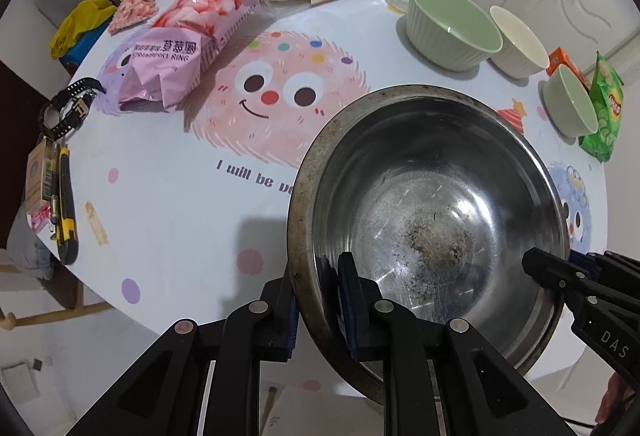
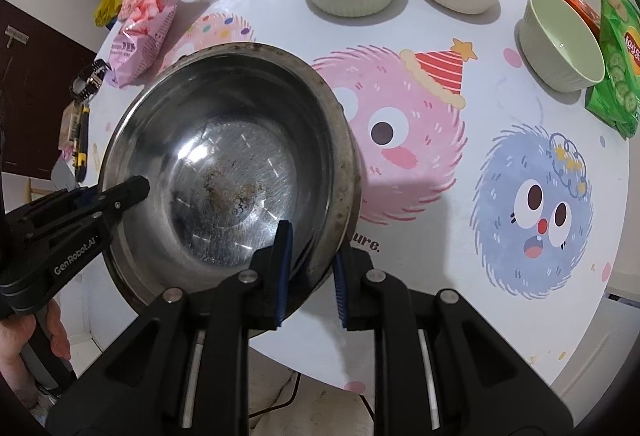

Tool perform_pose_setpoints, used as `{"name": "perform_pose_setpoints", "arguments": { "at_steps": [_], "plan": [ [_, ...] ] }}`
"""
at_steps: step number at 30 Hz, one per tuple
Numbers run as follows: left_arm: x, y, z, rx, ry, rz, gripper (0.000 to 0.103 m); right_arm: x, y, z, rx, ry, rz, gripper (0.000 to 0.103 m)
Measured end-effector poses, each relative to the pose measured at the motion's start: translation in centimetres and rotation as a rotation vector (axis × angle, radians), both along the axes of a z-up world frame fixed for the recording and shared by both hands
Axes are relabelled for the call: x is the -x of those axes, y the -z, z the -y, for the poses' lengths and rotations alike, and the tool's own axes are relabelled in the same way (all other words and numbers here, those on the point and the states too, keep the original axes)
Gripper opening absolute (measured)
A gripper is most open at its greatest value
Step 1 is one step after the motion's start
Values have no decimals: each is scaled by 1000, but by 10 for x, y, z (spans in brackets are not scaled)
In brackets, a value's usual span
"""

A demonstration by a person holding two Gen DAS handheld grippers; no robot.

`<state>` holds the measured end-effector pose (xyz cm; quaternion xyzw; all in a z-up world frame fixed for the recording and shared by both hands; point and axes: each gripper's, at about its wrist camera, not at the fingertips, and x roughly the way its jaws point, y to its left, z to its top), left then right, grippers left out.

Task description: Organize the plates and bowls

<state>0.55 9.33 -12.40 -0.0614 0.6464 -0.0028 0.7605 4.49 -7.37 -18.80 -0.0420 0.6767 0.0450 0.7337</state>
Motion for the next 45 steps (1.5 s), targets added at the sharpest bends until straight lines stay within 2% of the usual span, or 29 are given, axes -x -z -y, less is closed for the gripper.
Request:
{"name": "perform_pose_setpoints", "arguments": {
  "at_steps": [16,20,22,24,27,31,33,35,37,38,41,45],
  "plan": [
    [-4,16,3,-26,28,-33,22,-2,12,-12,76,-50,-31,25],
    [-4,18,5,-52,32,-33,29,-1,14,-15,93,-59,-29,25],
    [-4,19,4,-50,28,-36,34,0,13,-14,101,-56,-28,29],
    [-3,20,3,-54,21,-36,51,0,12,-13,102,-51,-27,43],
    [-2,19,0,-41,7,-32,61,1,9,-13,100,-50,-16,54],
    [0,17,-4,-30,-11,-24,75,2,4,-10,95,-47,-3,83],
    [0,15,-5,-33,-17,-18,83,2,1,-9,91,-44,8,85],
    [1,13,-7,-31,-23,-10,84,3,-2,-7,79,-42,15,86],
    [0,11,-8,-27,-30,-7,85,3,-6,-3,77,-36,25,94],
    [0,10,-7,-25,-31,-5,87,3,-7,-2,73,-31,30,103],
    [-1,5,-3,-22,-29,10,92,3,-14,7,61,-11,49,103],
    [-4,-4,7,-27,-18,34,103,1,-23,22,48,25,72,103]
  ]
}}
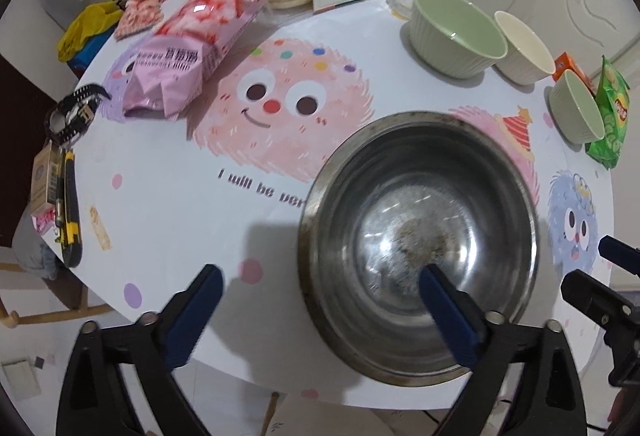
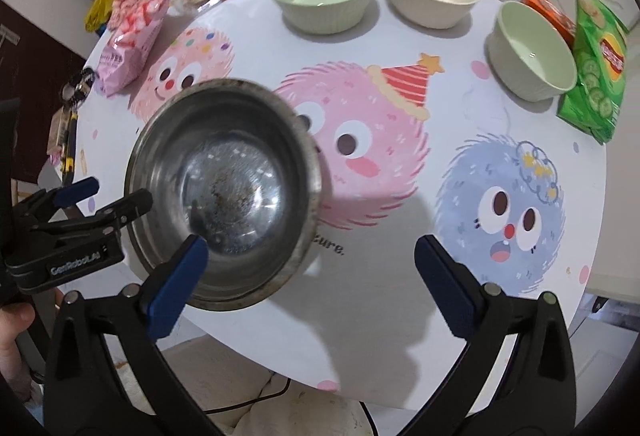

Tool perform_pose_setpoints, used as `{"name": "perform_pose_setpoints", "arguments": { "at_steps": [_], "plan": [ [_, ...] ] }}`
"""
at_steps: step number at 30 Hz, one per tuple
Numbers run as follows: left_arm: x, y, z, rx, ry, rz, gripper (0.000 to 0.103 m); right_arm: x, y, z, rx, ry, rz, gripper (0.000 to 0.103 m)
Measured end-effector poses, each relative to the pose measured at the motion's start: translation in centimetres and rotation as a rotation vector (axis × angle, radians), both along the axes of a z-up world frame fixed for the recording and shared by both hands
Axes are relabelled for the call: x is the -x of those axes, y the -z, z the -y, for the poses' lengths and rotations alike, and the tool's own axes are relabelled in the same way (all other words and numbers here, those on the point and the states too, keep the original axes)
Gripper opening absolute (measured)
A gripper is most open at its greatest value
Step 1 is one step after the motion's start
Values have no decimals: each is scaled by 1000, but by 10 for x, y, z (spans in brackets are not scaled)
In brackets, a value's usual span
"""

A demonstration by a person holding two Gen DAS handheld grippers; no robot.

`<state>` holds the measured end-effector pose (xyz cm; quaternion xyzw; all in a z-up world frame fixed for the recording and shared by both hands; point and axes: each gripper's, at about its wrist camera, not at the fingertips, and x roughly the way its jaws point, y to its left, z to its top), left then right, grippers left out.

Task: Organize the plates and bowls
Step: 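Lower the steel bowl onto the stacked steel bowls and open both tools, then move both tools to the pale green bowl by the glass and close on its rim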

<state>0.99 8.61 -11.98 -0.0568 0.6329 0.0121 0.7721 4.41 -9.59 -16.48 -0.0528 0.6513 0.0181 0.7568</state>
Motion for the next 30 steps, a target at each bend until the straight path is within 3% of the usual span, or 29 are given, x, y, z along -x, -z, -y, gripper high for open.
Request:
{"name": "perform_pose_setpoints", "arguments": {
  "at_steps": [14,22,30],
  "plan": [
    [-45,-30,47,22,81,49,103,-24,-35,57,-84,163,89,103],
    [-96,-33,64,31,187,48,103,-51,-42,59,-77,234,111,103],
    [-143,-28,56,59,184,34,103,-89,-35,57,-83,300,107,103]
  ]
}}
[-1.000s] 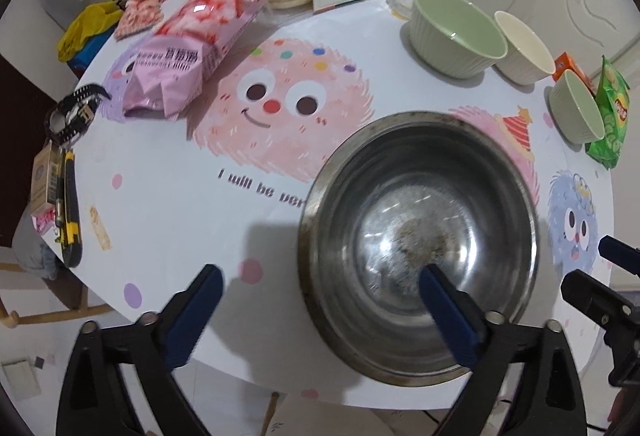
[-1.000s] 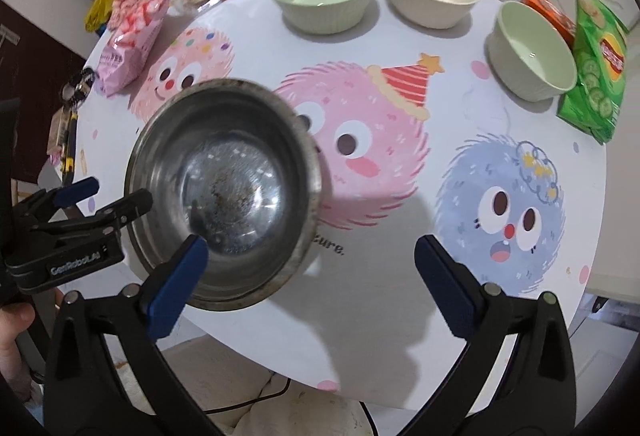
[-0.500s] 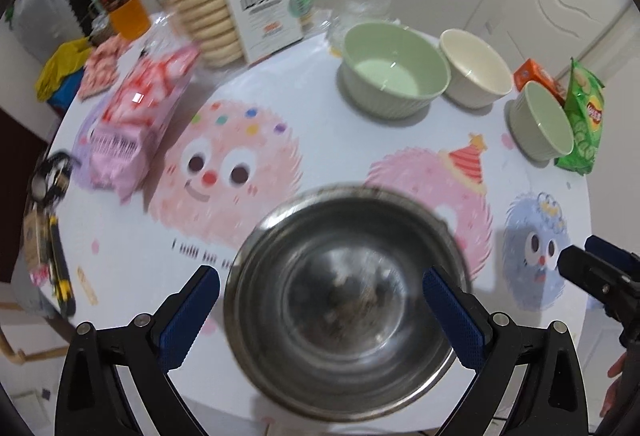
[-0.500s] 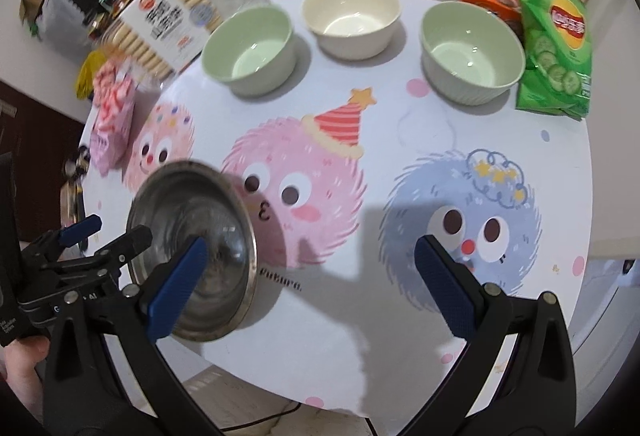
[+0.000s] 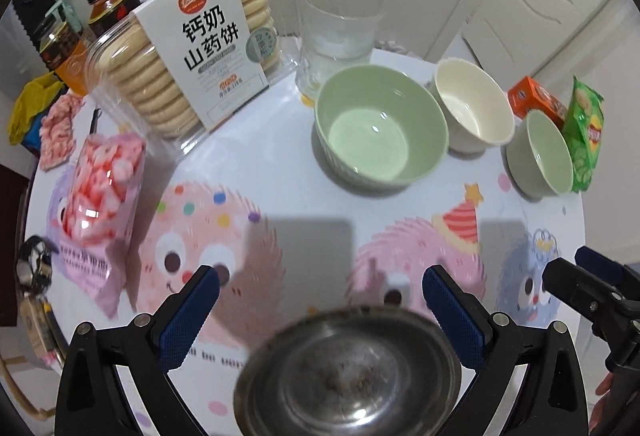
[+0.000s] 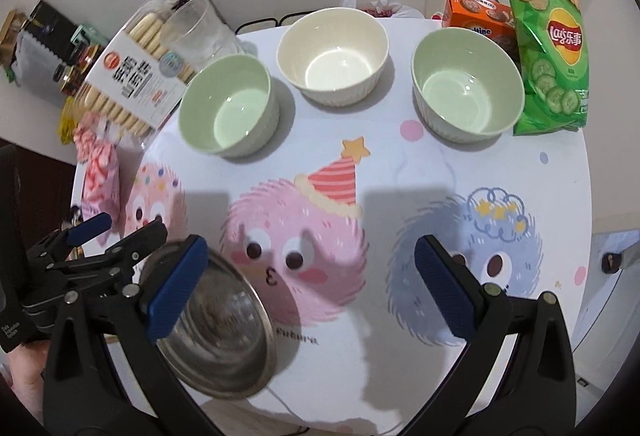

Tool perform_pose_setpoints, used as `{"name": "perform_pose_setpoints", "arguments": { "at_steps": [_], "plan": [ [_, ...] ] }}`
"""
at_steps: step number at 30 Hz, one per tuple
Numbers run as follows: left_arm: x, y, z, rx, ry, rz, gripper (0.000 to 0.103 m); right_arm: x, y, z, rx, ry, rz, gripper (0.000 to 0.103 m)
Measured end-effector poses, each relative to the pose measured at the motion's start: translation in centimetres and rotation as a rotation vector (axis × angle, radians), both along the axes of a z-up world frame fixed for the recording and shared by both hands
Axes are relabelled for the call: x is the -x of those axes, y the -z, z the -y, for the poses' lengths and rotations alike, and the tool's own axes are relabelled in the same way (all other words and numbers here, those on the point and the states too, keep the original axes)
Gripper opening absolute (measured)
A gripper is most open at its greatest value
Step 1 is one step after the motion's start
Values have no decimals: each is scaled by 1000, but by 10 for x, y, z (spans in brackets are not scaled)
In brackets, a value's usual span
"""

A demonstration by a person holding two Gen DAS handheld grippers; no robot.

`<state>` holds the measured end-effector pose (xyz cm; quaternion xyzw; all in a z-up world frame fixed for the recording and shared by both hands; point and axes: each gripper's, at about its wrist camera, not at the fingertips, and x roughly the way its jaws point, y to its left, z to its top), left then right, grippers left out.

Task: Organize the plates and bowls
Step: 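Move both tools to the pale green bowl by the glass and close on its rim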

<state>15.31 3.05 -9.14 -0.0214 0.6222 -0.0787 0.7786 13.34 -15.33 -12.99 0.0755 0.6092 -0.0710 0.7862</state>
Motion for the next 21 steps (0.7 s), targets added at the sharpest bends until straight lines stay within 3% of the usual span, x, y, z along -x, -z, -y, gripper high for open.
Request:
{"name": "perform_pose_setpoints", "arguments": {
  "at_steps": [21],
  "plan": [
    [-74,48,-19,71,-54,-114,103,-81,48,-4,-94,156,-67,103]
  ]
}}
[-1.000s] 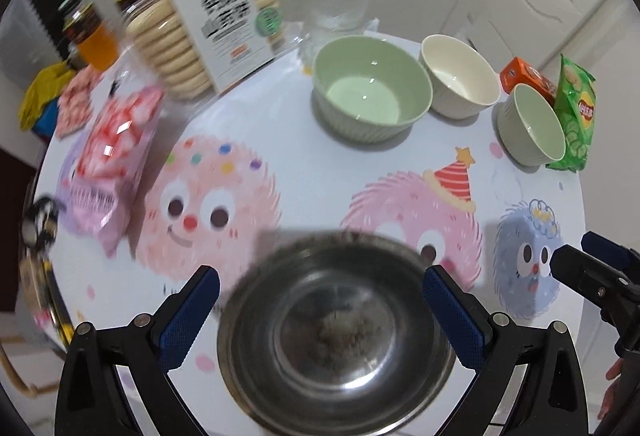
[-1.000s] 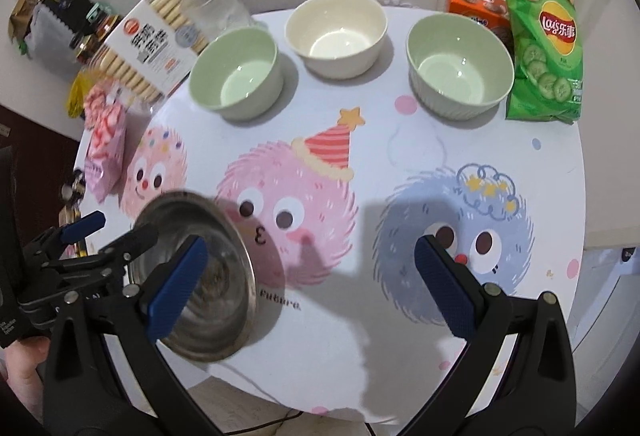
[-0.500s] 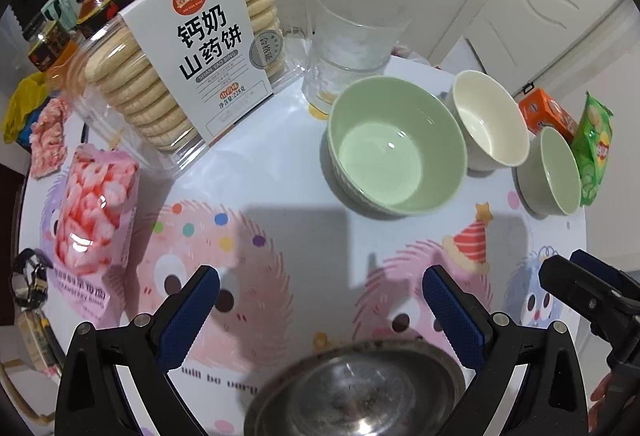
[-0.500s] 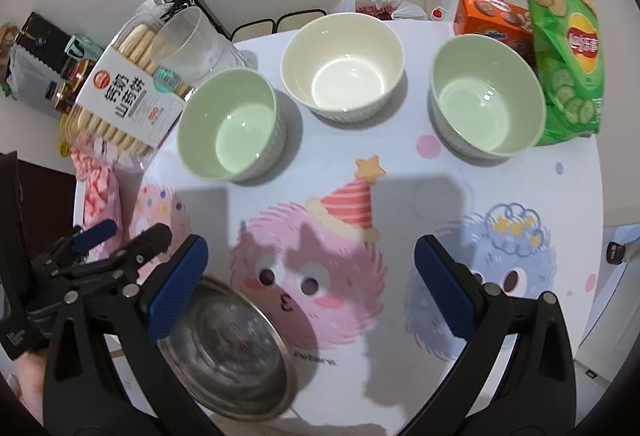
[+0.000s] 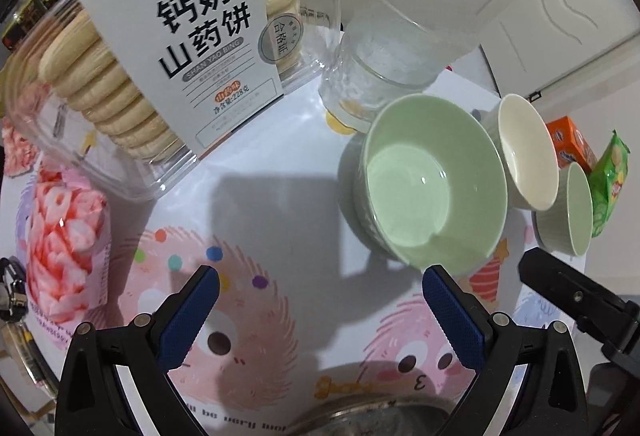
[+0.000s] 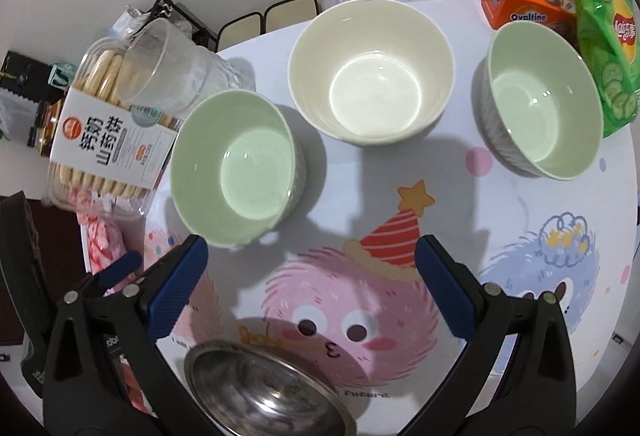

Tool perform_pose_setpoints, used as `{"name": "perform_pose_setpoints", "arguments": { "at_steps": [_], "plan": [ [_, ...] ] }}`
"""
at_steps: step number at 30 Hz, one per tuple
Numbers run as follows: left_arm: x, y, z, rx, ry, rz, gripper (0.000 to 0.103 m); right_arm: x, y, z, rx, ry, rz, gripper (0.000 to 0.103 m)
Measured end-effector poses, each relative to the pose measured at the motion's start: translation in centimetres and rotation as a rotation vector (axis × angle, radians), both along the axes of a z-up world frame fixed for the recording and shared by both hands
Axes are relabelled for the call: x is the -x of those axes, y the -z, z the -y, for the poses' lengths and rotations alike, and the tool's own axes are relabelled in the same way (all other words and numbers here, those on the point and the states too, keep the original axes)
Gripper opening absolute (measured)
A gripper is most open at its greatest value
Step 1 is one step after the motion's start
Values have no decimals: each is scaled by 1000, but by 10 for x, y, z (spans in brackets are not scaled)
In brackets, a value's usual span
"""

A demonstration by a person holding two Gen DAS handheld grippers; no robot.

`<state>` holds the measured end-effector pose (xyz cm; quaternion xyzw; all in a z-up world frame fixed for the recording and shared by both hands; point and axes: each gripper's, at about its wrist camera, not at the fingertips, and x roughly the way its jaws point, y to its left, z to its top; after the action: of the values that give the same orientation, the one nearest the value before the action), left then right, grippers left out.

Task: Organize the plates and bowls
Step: 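Move both tools to the pale green bowl by the glass and close on its rim, then lift the pale green bowl with both tools and carry it toward the steel bowls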

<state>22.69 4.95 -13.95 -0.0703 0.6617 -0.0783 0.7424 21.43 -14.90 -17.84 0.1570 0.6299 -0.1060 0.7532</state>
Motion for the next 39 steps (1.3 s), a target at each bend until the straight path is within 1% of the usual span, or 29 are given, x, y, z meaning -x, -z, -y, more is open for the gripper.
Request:
{"name": "perform_pose_setpoints", "arguments": {
  "at_steps": [3,6,9,10,12,13,14,15,17,18,19,20,21,22,23,24,25,27,29,30,32,34,35,37,39],
  "plan": [
    [-9,6,2,12,-10,-15,103,-6,8,1,-7,20,-14,103],
    [-17,11,3,0,-22,-14,103,-12,16,4,-22,52,-32,103],
    [-25,18,2,5,-39,-33,101,-19,23,9,-18,81,-46,103],
    [-28,19,2,6,-41,-34,100,-20,24,10,-15,87,-50,103],
    [-33,22,2,2,-43,-33,88,-23,28,11,-11,95,-60,103],
    [-36,23,2,1,-47,-38,84,-25,29,11,-9,99,-67,102],
    [-40,24,0,5,-53,-46,76,-28,31,12,-6,102,-74,96],
    [-42,26,0,14,-56,-56,70,-29,32,12,-2,104,-78,87],
    [-47,27,1,27,-58,-61,66,-32,33,11,1,98,-87,77],
    [-49,27,1,34,-55,-60,62,-33,34,11,1,96,-90,72],
    [-50,27,2,39,-52,-60,59,-34,34,10,0,92,-93,70],
    [-51,27,3,45,-50,-60,54,-35,35,10,-3,87,-95,65],
    [-52,26,4,52,-49,-61,49,-36,36,9,-2,86,-98,57],
    [-57,25,6,58,-43,-59,46,-36,36,10,-5,87,-101,51],
    [-58,24,8,62,-35,-58,40,-37,37,11,-10,91,-107,39],
    [-60,24,11,71,-27,-58,33,-38,39,11,-10,94,-116,32],
    [-62,23,13,77,-24,-59,31,-40,41,12,-18,93,-118,30],
    [-65,22,19,90,-14,-58,21,-43,41,9,-48,81,-106,16],
    [-67,21,24,92,-2,-53,15,-45,40,4,-34,52,-103,11],
    [-68,20,26,97,1,-53,12,-45,40,1,-20,40,-105,11],
    [-68,18,37,93,12,-49,9,-46,39,-1,-12,33,-102,11],
    [-67,17,44,79,25,-43,9,-45,39,0,-19,36,-97,11],
    [-69,13,55,79,24,-42,9,-45,39,0,-18,30,-95,12],
    [-70,13,58,85,18,-45,8,-44,39,0,-12,19,-94,12],
    [-67,12,55,75,25,-40,8,-42,37,-1,-17,17,-88,12]
  ]
}}
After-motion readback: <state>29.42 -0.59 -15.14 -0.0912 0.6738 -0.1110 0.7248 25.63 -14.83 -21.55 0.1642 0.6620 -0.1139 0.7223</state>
